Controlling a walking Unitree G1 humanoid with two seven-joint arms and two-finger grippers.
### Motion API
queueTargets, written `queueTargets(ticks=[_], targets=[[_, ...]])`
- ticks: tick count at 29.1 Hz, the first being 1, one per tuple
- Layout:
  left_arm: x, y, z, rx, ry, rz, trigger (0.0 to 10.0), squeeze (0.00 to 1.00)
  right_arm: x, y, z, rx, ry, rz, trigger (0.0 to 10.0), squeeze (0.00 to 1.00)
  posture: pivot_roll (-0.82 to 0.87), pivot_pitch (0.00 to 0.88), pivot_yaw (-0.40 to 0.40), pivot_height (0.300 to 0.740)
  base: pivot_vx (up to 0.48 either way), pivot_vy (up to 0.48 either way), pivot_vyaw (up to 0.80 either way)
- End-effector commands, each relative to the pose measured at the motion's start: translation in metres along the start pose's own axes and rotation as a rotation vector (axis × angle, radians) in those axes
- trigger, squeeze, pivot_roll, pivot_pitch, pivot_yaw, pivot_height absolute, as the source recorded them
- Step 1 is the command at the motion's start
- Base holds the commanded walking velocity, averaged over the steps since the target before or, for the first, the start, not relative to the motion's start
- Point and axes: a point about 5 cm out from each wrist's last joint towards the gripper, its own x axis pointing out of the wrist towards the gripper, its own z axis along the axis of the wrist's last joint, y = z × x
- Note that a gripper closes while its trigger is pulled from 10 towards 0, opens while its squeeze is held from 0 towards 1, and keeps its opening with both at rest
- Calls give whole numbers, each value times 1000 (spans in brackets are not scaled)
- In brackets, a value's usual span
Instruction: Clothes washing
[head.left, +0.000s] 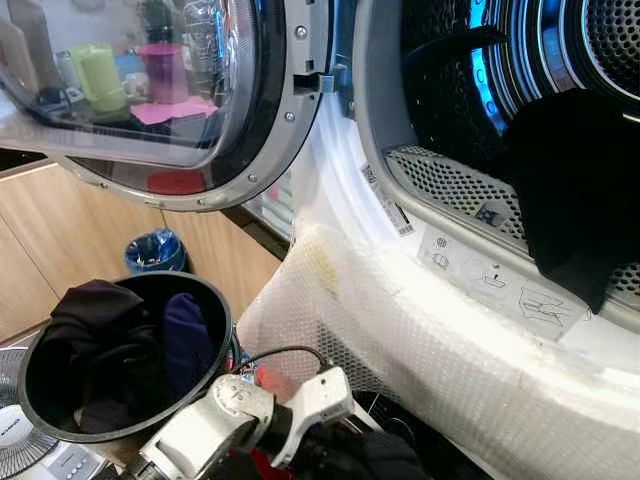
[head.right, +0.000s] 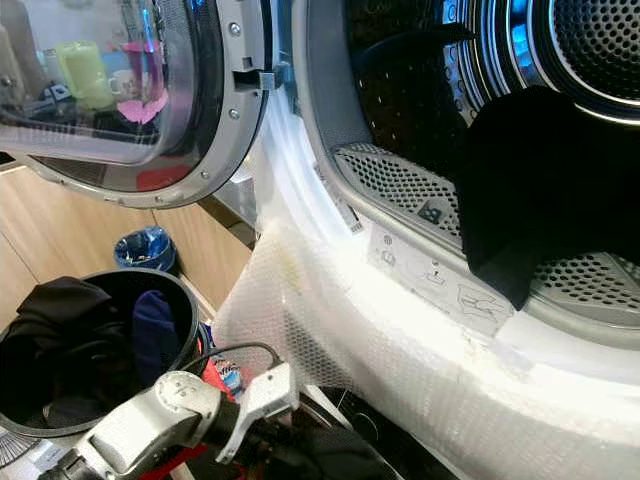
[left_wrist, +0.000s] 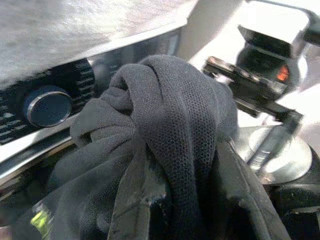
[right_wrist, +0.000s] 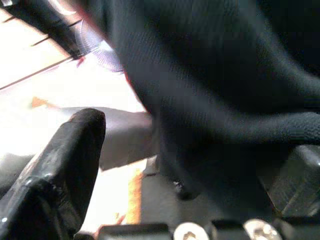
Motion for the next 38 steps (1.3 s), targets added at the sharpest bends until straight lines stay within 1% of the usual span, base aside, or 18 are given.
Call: queueTargets(ticks=[1, 3, 5, 6, 7, 8, 12, 15, 17, 19, 22, 23, 24, 25, 26, 27, 36, 38], targets=[[4, -2, 6, 50, 3, -30, 0, 0, 1, 0, 5, -6, -22, -50, 10000, 1000, 205, 72, -12, 740, 0, 0, 0], [7, -2, 7, 55, 0, -31, 0, 0, 3, 4, 8, 6, -48, -49, 10000, 1000, 199, 69, -8, 740, 0, 0, 0], [11, -1, 12, 68, -20, -27, 0, 0, 4, 13, 10, 15, -56, -22, 10000, 1000, 193, 63, -3, 740, 0, 0, 0], [12, 0, 14, 65, -32, -19, 0, 0, 5, 14, 9, 20, -52, -18, 10000, 329, 193, 63, -3, 740, 0, 0, 0], [14, 0, 17, 61, -42, -14, 0, 0, 6, 16, 9, 23, -47, -6, 10000, 0, 191, 62, -2, 740, 0, 0, 0], [18, 1, 22, 62, -62, -2, 0, 0, 7, 21, 8, 43, -46, 9, 10000, 0, 190, 61, -2, 740, 0, 0, 0], [21, 1, 25, 64, -73, 3, 0, 0, 8, 26, 9, 60, -51, 28, 10000, 0, 187, 58, 1, 740, 0, 0, 0], [26, 1, 28, 62, -86, 27, 0, 0, 8, 36, 9, 76, -53, 88, 10000, 0, 181, 62, 6, 740, 0, 0, 0], [29, 3, 31, 48, -99, 52, 0, 0, 9, 36, 11, 78, -58, 77, 10000, 0, 182, 64, 6, 740, 0, 0, 0], [31, 6, 35, 46, -109, 77, 0, 0, 12, 34, 13, 72, -61, 57, 10000, 0, 180, 69, 6, 740, 0, 0, 0], [34, 7, 37, 21, -119, 96, 0, 0, 21, 21, 13, 58, -56, -70, 10000, 0, 181, 77, 7, 740, 0, 0, 0], [34, 7, 39, 27, -122, 104, 0, 0, 24, 14, 11, 70, -52, -128, 10000, 0, 179, 86, 9, 740, 0, 0, 0], [34, 8, 39, 30, -124, 109, 0, 0, 25, 12, 11, 75, -52, -147, 10000, 0, 179, 86, 9, 740, 0, 0, 0], [35, 8, 40, 22, -129, 116, 0, 0, 26, 9, 11, 80, -53, -173, 10000, 0, 180, 88, 9, 740, 0, 0, 0], [35, 8, 41, 5, -136, 129, 0, 0, 27, 1, 9, 110, -59, -241, 10000, 0, 180, 88, 9, 740, 0, 0, 0], [35, 9, 41, 1, -138, 132, 0, 0, 28, -1, 8, 122, -66, -262, 10000, 0, 183, 94, 11, 740, 0, 0, 0], [31, 7, 48, -12, -154, 126, 0, 0, 36, -5, 8, 204, -136, -329, 10000, 0, 190, 112, 17, 740, 0, 0, 0], [31, 5, 49, -19, -152, 117, 0, 0, 39, -8, 4, 238, -154, -374, 10000, 0, 190, 114, 22, 740, 0, 0, 0]])
